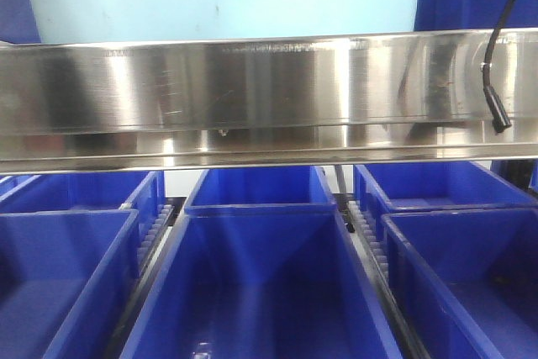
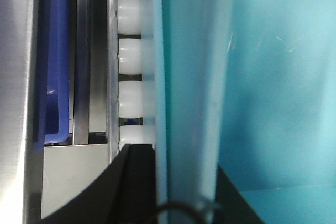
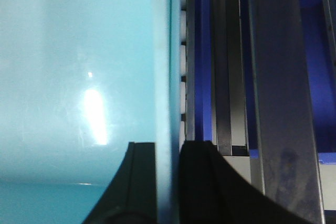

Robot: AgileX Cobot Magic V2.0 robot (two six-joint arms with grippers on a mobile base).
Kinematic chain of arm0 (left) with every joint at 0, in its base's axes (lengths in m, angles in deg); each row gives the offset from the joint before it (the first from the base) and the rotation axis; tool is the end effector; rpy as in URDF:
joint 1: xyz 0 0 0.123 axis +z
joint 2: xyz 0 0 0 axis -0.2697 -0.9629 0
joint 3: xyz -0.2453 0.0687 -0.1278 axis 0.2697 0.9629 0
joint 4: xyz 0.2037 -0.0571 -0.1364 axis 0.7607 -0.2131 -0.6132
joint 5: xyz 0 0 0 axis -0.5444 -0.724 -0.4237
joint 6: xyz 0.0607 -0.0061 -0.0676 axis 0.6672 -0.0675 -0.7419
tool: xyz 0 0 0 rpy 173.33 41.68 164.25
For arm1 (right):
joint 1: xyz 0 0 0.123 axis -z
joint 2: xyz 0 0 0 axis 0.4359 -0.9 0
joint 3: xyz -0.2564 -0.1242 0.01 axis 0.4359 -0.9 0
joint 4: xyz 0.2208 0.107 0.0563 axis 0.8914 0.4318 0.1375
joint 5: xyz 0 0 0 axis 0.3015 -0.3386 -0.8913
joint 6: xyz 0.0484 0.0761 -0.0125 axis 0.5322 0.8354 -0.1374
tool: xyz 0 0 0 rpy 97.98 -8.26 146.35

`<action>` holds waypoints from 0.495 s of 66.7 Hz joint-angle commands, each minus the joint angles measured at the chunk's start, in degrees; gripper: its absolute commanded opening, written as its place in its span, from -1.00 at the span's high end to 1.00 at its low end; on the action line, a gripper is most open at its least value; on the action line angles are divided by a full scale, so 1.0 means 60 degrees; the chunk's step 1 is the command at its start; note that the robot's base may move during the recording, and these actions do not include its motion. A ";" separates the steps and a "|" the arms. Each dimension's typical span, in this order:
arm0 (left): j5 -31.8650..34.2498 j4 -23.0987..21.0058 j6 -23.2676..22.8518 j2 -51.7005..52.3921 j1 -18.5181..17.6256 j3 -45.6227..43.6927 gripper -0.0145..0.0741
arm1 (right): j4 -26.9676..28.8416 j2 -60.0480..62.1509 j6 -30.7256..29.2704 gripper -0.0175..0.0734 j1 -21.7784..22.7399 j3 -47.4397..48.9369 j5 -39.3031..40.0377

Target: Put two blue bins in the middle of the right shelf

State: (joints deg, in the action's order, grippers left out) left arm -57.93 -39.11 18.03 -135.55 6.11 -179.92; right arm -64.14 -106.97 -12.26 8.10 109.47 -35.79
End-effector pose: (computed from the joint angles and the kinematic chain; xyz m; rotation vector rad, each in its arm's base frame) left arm 0.3722 -0.0727 0.3619 -0.1172 2.7003 -0.2844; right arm 0.3618 0.1159 0.3801 0.0970 2.6486 0.2353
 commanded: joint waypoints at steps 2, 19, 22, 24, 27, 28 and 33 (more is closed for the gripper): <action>0.0058 -0.0372 -0.0011 -0.0057 0.0025 -0.0027 0.92 | 0.0257 0.0091 -0.0064 0.98 0.0039 -0.0027 0.0185; 0.0058 -0.0370 -0.0011 0.0496 0.0025 -0.0171 0.92 | 0.0257 0.0110 -0.0064 0.98 -0.0036 0.0581 0.0185; 0.0058 -0.0370 -0.0011 0.0647 0.0025 -0.0237 0.92 | 0.0257 0.0110 -0.0107 0.98 -0.0036 0.0770 0.0185; 0.0058 -0.0370 -0.0011 0.0769 0.0025 -0.0287 0.92 | 0.0257 0.0132 -0.0174 0.98 -0.0036 0.0908 0.0185; 0.0058 -0.0370 0.0006 0.0888 0.0025 -0.0436 0.92 | 0.0257 0.0147 -0.0278 0.98 -0.0036 0.1060 0.0185; 0.0058 -0.0370 0.0006 0.0917 0.0025 -0.0487 0.92 | 0.0257 0.0147 -0.0301 0.98 -0.0036 0.1110 0.0185; 0.0058 -0.0370 0.0048 0.0981 0.0025 -0.0871 0.92 | 0.0257 0.0147 -0.0484 0.98 -0.0036 0.1374 0.0185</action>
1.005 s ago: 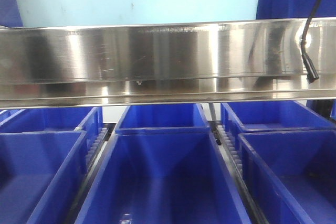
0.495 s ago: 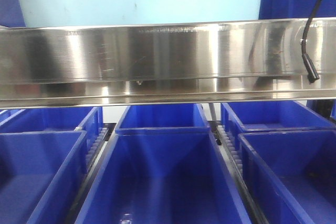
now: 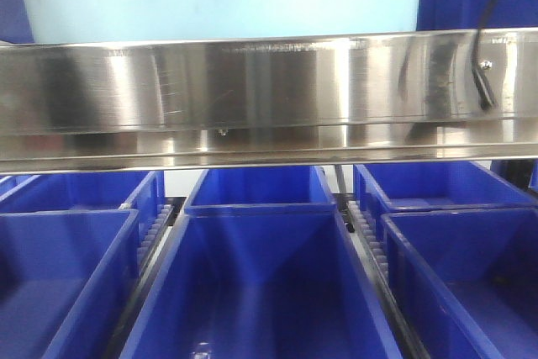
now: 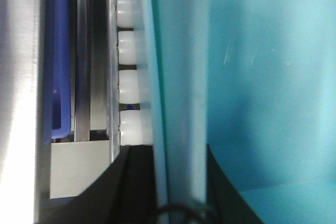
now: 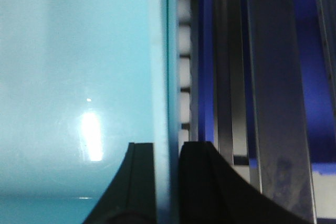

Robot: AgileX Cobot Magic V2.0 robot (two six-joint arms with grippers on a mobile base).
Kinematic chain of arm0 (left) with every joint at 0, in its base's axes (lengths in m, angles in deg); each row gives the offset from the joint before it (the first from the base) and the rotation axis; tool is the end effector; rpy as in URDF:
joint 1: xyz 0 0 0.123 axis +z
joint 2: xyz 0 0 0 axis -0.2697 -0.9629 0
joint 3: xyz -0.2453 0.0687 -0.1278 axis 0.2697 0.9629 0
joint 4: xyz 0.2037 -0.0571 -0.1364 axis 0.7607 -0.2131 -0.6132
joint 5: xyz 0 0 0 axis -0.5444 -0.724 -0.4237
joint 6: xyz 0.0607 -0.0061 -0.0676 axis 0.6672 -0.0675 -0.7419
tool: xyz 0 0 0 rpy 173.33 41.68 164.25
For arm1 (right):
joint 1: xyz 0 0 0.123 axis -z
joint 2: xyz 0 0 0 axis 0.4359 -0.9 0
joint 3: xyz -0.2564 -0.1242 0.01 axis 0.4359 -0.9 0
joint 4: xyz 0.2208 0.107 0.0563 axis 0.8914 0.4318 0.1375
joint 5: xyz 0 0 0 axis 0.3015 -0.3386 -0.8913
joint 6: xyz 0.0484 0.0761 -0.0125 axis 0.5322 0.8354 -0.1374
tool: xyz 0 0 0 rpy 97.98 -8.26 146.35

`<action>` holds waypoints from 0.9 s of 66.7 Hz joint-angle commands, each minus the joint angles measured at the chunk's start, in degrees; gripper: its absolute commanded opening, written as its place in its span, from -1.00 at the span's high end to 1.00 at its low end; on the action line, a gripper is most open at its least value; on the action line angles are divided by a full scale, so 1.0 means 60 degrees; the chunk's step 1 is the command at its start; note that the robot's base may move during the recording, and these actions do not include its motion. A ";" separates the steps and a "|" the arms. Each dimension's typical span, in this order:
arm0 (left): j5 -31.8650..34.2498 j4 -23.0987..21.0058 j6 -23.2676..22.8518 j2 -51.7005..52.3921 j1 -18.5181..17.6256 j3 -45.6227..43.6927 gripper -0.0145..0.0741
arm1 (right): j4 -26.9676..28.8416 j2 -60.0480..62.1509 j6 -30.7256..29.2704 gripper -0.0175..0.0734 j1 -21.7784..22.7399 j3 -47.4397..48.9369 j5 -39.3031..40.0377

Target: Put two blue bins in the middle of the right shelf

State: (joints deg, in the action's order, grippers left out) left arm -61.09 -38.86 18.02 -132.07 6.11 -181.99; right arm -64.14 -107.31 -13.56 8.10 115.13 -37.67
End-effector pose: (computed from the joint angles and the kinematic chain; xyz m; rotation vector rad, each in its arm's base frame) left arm 0.3532 -0.0693 0.3924 -0.1033 2.6588 -0.2877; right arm 0.3609 0.1156 0.4046 0.0655 2.5895 0.2503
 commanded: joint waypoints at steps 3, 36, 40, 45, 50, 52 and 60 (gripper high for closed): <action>0.0584 -0.0411 0.0090 0.0400 0.0025 -0.0764 0.92 | 0.0257 0.0204 -0.0397 0.98 -0.0036 0.0594 0.0499; 0.1322 -0.0411 0.0821 0.0400 0.0025 -0.3637 0.92 | 0.0257 0.0207 -0.1585 0.98 -0.0036 0.3361 0.0499; 0.1322 -0.0411 0.0821 0.0400 0.0025 -0.3772 0.92 | 0.0257 0.0225 -0.1829 0.98 -0.0036 0.3385 0.0499; 0.1390 -0.0371 0.0821 0.0400 0.0025 -0.3868 0.92 | 0.0257 0.0224 -0.1870 0.98 -0.0036 0.3385 0.0499; 0.1467 -0.0350 0.0821 0.0400 0.0025 -0.3868 0.92 | 0.0257 0.0224 -0.1870 0.98 -0.0036 0.3385 0.0499; 0.1467 -0.0350 0.0821 0.0400 0.0025 -0.3868 0.92 | 0.0257 0.0224 -0.1870 0.98 -0.0036 0.3385 0.0499; 0.1427 -0.0350 0.0821 0.0400 0.0025 -0.3868 0.92 | 0.0257 0.0224 -0.1870 0.98 -0.0036 0.3385 0.0499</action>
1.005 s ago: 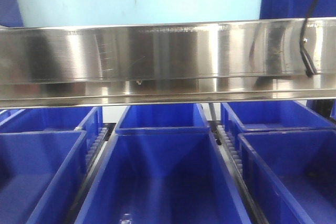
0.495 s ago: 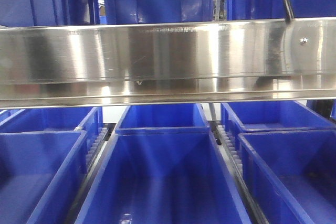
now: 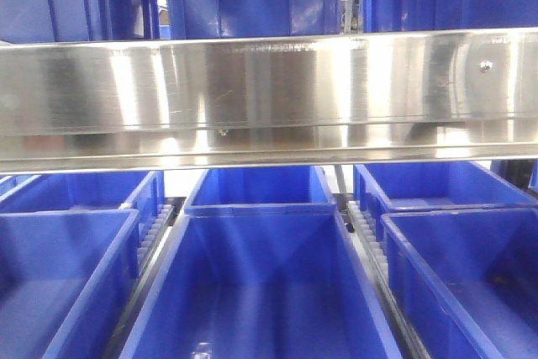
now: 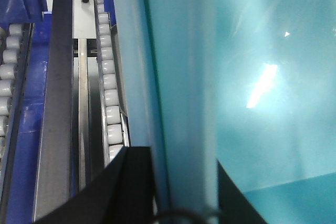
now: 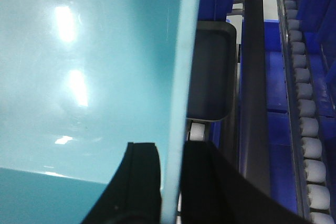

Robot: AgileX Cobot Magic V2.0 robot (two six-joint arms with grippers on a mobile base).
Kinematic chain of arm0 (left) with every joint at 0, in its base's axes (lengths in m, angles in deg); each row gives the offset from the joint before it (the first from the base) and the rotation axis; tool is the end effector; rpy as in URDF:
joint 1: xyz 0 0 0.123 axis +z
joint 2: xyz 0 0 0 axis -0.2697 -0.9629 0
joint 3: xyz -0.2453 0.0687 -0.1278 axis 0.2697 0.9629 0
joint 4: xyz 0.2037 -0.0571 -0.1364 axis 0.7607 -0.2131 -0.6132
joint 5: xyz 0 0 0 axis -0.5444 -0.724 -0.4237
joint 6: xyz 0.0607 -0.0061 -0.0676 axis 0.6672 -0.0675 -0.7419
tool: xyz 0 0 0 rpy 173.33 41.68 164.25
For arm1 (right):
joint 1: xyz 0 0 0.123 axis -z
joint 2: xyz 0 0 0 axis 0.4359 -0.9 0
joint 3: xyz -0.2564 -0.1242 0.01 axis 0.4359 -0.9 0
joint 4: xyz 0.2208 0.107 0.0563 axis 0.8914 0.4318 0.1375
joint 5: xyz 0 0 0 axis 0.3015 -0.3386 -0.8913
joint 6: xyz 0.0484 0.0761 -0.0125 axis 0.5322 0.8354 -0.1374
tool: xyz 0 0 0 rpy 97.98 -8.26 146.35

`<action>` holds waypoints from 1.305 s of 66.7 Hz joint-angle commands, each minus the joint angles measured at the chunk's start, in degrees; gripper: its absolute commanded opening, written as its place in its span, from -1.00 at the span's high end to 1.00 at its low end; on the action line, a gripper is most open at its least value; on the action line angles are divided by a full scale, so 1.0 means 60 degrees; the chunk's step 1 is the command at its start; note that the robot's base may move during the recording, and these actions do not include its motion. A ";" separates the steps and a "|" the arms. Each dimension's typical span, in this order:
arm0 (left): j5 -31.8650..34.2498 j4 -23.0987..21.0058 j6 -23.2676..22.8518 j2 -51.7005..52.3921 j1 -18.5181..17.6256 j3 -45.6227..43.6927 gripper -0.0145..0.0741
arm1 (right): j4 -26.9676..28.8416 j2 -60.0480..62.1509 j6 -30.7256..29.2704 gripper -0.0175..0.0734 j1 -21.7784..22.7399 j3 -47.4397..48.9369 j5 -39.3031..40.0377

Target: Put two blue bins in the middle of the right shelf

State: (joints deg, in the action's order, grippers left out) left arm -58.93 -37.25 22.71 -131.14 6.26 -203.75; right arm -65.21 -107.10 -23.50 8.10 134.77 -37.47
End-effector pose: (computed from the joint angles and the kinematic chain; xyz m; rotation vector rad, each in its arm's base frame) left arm 0.3320 -0.0623 0.5060 0.0213 2.2190 -0.2811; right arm 0.3405 0.1073 0.5011 -0.1333 2.2273 0.2499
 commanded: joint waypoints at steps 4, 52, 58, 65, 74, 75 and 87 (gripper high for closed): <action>0.1067 -0.0619 0.0041 0.0246 0.0000 -0.0240 0.92 | 0.0435 0.0189 -0.0213 0.98 -0.0036 0.0110 0.0466; 0.1753 -0.0615 0.0041 0.0246 0.0000 -0.0240 0.92 | 0.0435 0.0189 -0.0214 0.98 -0.0036 0.0110 0.0466; 0.1794 -0.0615 0.0041 0.0246 0.0000 -0.0240 0.92 | 0.0435 0.0189 -0.0214 0.98 -0.0036 0.0110 0.0466; 0.1794 -0.0615 0.0041 0.0246 0.0000 -0.0240 0.92 | 0.0435 0.0189 -0.0214 0.98 -0.0036 0.0110 0.0466; 0.1794 -0.0615 0.0041 0.0246 0.0000 -0.0240 0.92 | 0.0435 0.0189 -0.0214 0.98 -0.0036 0.0110 0.0466; 0.1794 -0.0615 0.0041 0.0246 0.0000 -0.0240 0.92 | 0.0435 0.0189 -0.0214 0.98 -0.0036 0.0110 0.0466; 0.1794 -0.0615 0.0041 0.0246 0.0000 -0.0240 0.92 | 0.0435 0.0189 -0.0214 0.98 -0.0036 0.0110 0.0466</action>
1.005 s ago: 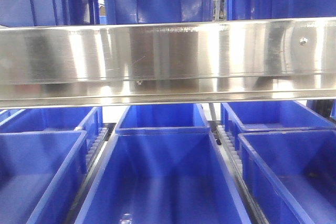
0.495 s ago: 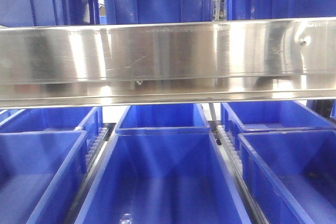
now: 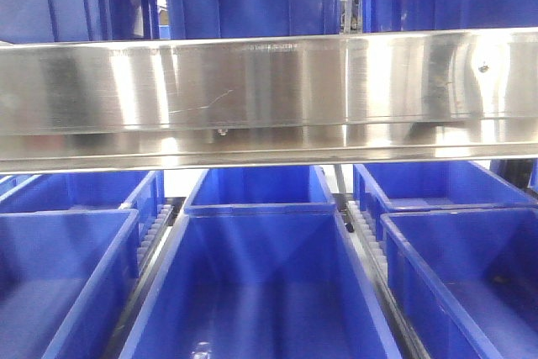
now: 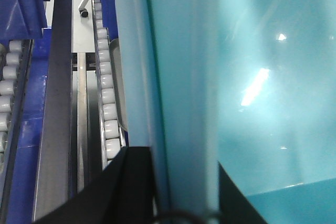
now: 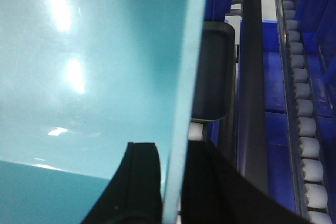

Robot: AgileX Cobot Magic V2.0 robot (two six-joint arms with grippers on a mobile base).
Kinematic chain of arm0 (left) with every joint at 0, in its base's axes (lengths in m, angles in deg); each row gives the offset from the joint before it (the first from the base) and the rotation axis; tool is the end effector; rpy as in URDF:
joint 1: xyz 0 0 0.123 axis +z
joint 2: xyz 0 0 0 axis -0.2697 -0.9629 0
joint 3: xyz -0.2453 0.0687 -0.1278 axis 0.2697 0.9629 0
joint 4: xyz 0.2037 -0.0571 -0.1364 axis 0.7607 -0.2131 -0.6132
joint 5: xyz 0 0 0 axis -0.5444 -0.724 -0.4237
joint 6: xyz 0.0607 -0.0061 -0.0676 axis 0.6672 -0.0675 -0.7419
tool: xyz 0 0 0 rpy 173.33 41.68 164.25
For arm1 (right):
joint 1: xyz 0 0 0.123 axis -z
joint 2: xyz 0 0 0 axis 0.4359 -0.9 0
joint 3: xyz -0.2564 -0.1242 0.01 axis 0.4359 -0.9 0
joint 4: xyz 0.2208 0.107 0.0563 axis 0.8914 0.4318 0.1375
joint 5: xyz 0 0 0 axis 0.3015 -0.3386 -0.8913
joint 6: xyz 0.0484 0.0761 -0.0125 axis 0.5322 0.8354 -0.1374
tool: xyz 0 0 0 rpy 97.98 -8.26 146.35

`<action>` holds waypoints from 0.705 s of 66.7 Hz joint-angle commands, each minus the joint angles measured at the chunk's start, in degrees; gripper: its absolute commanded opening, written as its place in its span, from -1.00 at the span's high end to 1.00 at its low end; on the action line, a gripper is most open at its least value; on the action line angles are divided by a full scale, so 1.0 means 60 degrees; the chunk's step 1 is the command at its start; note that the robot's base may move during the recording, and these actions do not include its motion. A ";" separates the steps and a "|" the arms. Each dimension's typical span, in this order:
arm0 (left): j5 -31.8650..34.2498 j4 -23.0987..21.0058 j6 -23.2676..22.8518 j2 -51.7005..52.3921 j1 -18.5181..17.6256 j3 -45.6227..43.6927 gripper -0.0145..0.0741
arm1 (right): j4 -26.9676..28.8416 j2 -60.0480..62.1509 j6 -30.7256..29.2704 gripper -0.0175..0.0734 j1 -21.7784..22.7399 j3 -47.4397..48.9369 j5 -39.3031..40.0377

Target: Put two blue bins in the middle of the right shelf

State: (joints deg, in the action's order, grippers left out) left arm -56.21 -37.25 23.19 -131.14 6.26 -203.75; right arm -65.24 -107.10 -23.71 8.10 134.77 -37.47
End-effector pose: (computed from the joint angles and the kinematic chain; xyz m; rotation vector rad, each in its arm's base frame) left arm 0.3345 -0.0626 0.5096 0.0277 2.1708 -0.2823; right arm 0.3405 0.1073 0.5011 -0.1373 2.2268 0.2472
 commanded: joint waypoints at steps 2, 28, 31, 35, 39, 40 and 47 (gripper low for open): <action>0.1342 -0.0615 -0.0040 0.0246 0.0000 -0.0240 0.92 | 0.0440 0.0189 -0.0178 0.98 -0.0036 0.0110 0.0466; 0.1363 -0.0615 -0.0040 0.0246 0.0000 -0.0240 0.92 | 0.0440 0.0050 -0.0178 0.98 -0.0036 0.0110 0.1219; 0.1363 -0.0615 -0.0040 0.0246 0.0000 -0.0240 0.92 | 0.0440 -0.0001 -0.0178 0.98 -0.0036 0.0110 0.1416; 0.1363 -0.0615 -0.0040 0.0246 0.0000 -0.0240 0.92 | 0.0440 -0.0050 -0.0178 0.98 -0.0036 0.0110 0.1768; 0.1363 -0.0615 -0.0040 0.0246 0.0000 -0.0240 0.92 | 0.0440 -0.0114 -0.0178 0.98 -0.0036 0.0110 0.2093; 0.1363 -0.0615 -0.0040 0.0246 0.0000 -0.0240 0.92 | 0.0440 -0.0136 -0.0178 0.98 -0.0036 0.0110 0.2155; 0.1363 -0.0615 -0.0040 0.0246 0.0000 -0.0240 0.92 | 0.0440 -0.0155 -0.0178 0.98 -0.0036 0.0110 0.2328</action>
State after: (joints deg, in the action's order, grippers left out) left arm -54.14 -35.95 23.19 -131.14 6.61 -203.75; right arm -65.34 -108.44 -23.71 8.21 134.77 -30.27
